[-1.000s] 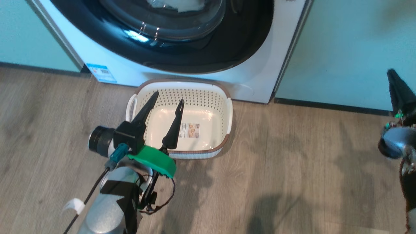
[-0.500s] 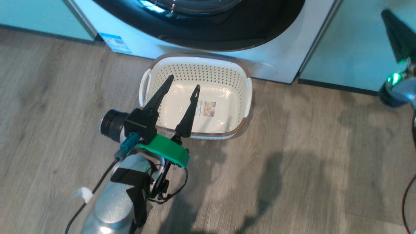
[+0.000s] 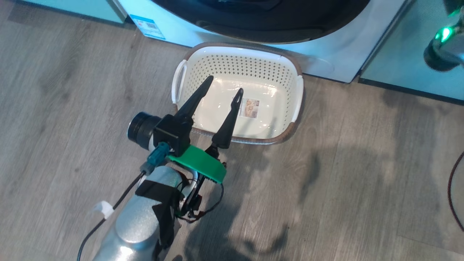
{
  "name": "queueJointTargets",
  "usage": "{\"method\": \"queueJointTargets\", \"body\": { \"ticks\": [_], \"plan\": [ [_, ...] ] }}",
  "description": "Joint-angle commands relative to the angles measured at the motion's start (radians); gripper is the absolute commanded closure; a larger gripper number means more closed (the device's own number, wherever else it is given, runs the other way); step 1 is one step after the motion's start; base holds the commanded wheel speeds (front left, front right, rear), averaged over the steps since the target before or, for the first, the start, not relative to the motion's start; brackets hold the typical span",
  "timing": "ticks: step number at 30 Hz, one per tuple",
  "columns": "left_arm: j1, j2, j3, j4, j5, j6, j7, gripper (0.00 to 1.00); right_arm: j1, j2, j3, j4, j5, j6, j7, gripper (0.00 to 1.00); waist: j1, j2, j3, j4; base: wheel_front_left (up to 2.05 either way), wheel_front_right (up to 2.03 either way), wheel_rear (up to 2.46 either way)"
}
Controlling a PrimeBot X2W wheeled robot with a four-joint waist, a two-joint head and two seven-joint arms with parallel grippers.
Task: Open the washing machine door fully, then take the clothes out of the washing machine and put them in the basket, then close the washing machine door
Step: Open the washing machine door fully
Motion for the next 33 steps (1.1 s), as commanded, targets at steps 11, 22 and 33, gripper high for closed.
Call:
{"method": "queueJointTargets", "body": {
  "ticks": [11, 22, 33],
  "plan": [
    [-0.052, 0.013, -0.021, -0.049, -0.04, 0.027, -0.006, 0.0, -0.188, 0.0, 0.047, 0.069, -0.028, -0.003, 0.04, 1.0, -0.0001, 0.0, 0.046, 0.046, 0.0, 0.0, 0.0],
    [-0.059, 0.013, -0.042, -0.058, -0.058, 0.043, -0.006, 0.0, -0.256, 0.008, 0.086, 0.117, -0.063, -0.003, 0.049, 1.0, -0.0001, 0.0, 0.072, 0.061, 0.0, 0.0, 0.0],
    [-0.065, 0.013, -0.053, -0.059, -0.071, 0.048, -0.006, 0.0, -0.268, 0.013, 0.11, 0.14, -0.082, -0.003, 0.048, 1.0, -0.0001, 0.0, 0.078, 0.076, 0.0, 0.0, 0.0]
  ]
}}
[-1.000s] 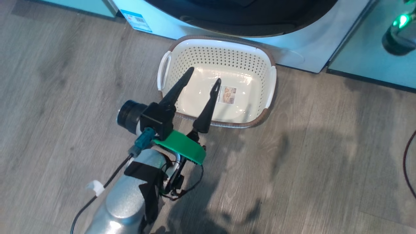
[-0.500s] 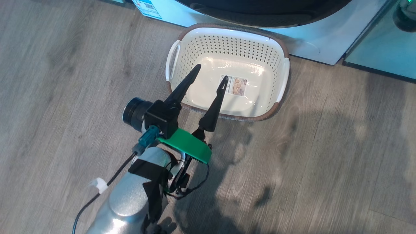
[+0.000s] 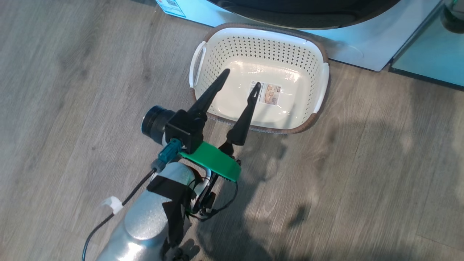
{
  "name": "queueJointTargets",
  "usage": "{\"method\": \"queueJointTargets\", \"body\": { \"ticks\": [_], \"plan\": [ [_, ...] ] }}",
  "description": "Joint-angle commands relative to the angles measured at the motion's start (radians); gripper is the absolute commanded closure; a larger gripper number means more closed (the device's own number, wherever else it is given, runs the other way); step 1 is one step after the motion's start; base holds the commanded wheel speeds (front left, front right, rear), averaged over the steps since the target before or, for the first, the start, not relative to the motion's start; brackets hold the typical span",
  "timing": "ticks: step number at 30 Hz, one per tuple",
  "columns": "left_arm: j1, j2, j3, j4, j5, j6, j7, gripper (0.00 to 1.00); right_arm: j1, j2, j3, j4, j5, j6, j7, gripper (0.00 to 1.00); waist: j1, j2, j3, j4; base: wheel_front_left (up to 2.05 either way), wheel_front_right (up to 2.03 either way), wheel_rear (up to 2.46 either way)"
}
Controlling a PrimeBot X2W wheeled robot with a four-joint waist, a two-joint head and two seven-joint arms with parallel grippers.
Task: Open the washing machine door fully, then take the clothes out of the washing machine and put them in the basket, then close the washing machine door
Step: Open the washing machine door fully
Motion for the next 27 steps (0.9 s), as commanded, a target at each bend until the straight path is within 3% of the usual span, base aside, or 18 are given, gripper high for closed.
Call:
{"method": "queueJointTargets", "body": {
  "ticks": [1, 14, 27],
  "plan": [
    [-0.021, 0.015, 0.028, -0.032, -0.011, 0.005, -0.006, 0.0, -0.05, 0.027, 0.015, -0.023, -0.01, -0.003, 0.005, 1.0, 0.0, 0.0, 0.002, 0.005, 0.0, 0.0, 0.0],
    [-0.022, 0.015, 0.023, -0.035, -0.012, 0.013, -0.006, 0.0, -0.054, 0.029, 0.037, -0.019, -0.02, -0.003, 0.032, 1.0, 0.0, 0.0, 0.009, 0.001, 0.0, 0.0, 0.0],
    [-0.024, 0.015, 0.026, -0.035, -0.013, 0.015, -0.006, 0.0, 0.025, 0.041, 0.078, -0.097, -0.011, -0.003, 0.084, 1.0, 0.0, 0.0, 0.006, -0.016, 0.0, 0.0, 0.0]
  ]
}}
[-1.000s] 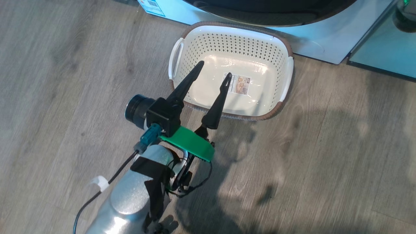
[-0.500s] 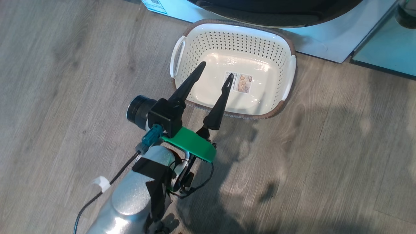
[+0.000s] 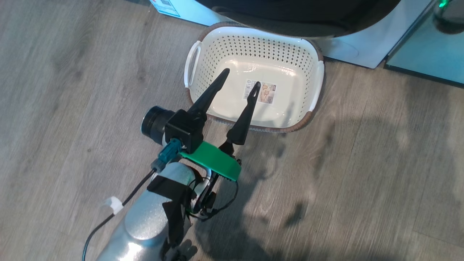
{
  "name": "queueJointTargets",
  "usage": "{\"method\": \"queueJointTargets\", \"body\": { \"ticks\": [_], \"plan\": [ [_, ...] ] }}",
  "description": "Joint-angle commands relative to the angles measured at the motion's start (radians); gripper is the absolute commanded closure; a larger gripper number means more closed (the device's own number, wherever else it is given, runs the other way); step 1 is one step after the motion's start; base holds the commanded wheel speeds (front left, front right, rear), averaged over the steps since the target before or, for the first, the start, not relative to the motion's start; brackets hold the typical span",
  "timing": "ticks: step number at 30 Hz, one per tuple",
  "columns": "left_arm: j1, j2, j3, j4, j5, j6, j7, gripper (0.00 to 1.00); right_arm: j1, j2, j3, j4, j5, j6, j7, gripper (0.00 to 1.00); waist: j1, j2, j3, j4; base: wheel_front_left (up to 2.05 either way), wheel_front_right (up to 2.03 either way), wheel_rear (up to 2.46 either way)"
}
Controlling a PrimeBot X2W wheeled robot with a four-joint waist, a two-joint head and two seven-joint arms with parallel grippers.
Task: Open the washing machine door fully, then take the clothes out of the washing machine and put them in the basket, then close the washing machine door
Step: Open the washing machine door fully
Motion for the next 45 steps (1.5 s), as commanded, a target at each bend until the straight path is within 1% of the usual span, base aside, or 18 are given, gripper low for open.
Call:
{"method": "queueJointTargets", "body": {
  "ticks": [1, 16, 23, 29, 37, 45],
  "plan": [
    [-0.024, 0.016, 0.034, -0.032, -0.006, 0.006, -0.006, 0.0, 0.014, 0.043, 0.02, -0.045, 0.006, -0.003, 0.019, 1.0, 0.0, -0.0001, -0.002, -0.002, 0.0, 0.0, 0.0],
    [-0.001, 0.016, 0.042, -0.023, 0.002, 0.004, -0.006, 0.0, 0.175, 0.054, 0.085, -0.2, 0.066, -0.003, 0.08, 1.0, 0.0, -0.0001, -0.038, -0.023, 0.0, 0.0, 0.0],
    [0.033, 0.016, 0.053, -0.015, 0.011, 0.0, -0.006, 0.0, 0.282, 0.055, 0.123, -0.268, 0.111, -0.003, 0.094, 1.0, 0.0, -0.0001, -0.083, -0.022, 0.0, 0.0, 0.0],
    [0.072, 0.016, 0.066, -0.007, 0.027, -0.005, -0.006, 0.0, 0.372, 0.055, 0.186, -0.323, 0.178, -0.003, 0.101, 1.0, 0.0, -0.0001, -0.132, -0.02, 0.0, 0.0, 0.0],
    [0.126, 0.016, 0.079, -0.002, 0.039, -0.011, -0.006, 0.0, 0.473, 0.055, 0.251, -0.358, 0.234, -0.003, 0.087, 1.0, 0.0, -0.0001, -0.196, 0.008, 0.0, 0.0, 0.0],
    [0.176, 0.016, 0.086, -0.002, 0.047, -0.023, -0.006, 0.0, 0.541, 0.055, 0.309, -0.371, 0.289, -0.003, 0.062, 1.0, 0.0, -0.0001, -0.26, 0.039, 0.0, 0.0, 0.0]
  ]
}}
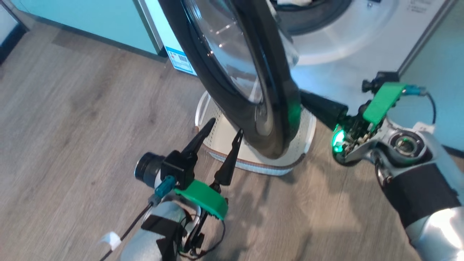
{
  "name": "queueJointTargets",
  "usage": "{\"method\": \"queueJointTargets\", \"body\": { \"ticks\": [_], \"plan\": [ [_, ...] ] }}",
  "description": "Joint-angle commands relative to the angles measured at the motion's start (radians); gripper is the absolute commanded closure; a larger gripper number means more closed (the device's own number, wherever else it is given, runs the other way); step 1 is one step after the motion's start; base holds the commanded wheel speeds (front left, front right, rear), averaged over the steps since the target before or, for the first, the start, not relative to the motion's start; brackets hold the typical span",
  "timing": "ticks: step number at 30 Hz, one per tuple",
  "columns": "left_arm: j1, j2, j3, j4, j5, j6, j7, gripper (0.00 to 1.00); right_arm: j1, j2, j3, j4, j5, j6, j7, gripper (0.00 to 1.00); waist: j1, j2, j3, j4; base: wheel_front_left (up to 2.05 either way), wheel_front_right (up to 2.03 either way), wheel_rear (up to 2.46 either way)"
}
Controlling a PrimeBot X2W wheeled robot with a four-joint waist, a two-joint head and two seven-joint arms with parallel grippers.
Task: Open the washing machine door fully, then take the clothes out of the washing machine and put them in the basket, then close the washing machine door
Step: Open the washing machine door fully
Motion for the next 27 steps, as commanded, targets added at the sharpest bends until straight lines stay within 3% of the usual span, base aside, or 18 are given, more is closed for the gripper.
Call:
{"method": "queueJointTargets", "body": {
  "ticks": [1, 16, 27],
  "plan": [
    [-0.002, 0.014, 0.042, -0.029, 0.01, -0.005, -0.005, 0.0, -0.001, 0.026, 0.022, -0.045, 0.02, -0.003, -0.01, 1.0, 0.0001, -0.0001, -0.021, 0.011, 0.0, 0.0, 0.0],
    [0.032, 0.014, 0.053, -0.015, 0.021, -0.013, -0.005, 0.0, 0.051, 0.026, 0.127, -0.06, 0.114, -0.003, -0.063, 1.0, 0.0001, -0.0001, -0.077, 0.01, 0.0, 0.0, 0.0],
    [0.035, 0.014, 0.064, -0.017, 0.019, -0.007, -0.005, 0.0, 0.038, 0.026, 0.099, -0.066, 0.112, -0.003, -0.193, 1.0, 0.0001, -0.0001, -0.07, -0.006, 0.0, 0.0, 0.0]
  ]
}}
